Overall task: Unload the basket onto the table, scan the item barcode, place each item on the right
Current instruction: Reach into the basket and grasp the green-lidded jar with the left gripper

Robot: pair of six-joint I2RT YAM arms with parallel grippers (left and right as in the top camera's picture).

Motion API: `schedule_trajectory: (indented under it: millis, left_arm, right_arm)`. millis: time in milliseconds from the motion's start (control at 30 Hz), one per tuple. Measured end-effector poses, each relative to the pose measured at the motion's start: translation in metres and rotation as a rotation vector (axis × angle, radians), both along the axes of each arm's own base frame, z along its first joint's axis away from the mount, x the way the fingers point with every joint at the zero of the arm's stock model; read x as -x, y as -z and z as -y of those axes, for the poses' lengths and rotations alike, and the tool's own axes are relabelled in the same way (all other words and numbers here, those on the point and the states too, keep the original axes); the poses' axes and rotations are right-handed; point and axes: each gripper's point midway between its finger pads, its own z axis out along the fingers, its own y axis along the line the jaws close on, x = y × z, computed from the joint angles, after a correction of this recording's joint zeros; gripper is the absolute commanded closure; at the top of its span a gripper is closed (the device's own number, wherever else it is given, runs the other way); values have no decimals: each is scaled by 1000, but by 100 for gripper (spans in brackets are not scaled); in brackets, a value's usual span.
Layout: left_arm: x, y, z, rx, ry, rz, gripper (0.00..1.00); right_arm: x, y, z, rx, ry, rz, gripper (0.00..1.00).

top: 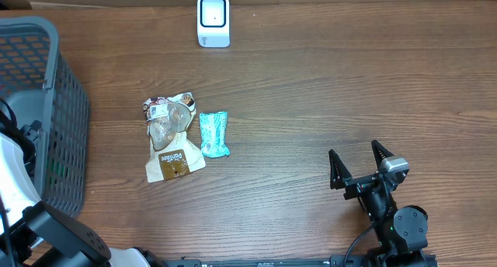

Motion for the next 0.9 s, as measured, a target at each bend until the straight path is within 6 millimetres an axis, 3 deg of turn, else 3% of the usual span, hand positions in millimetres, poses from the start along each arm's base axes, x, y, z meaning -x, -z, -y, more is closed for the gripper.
schedule_trajectory:
  millis: [233, 467, 567, 733, 900]
  left_arm:
    - [-6, 7, 4, 26, 6, 36, 1]
    - [-3, 28, 11, 81, 8, -5, 2]
    - [-1, 35, 13, 103, 8, -22, 10]
    - [0, 37, 17, 123, 13, -26, 33]
    - [-2, 37, 19, 133, 16, -17, 40]
  right_arm:
    - [0, 0, 0, -1, 0, 0, 0]
    - [0, 0, 0, 0, 0, 0, 0]
    - [0, 0, 0, 0, 0, 0, 0]
    - [0, 0, 0, 0, 0, 0, 0]
    - [0, 0, 0, 0, 0, 0, 0]
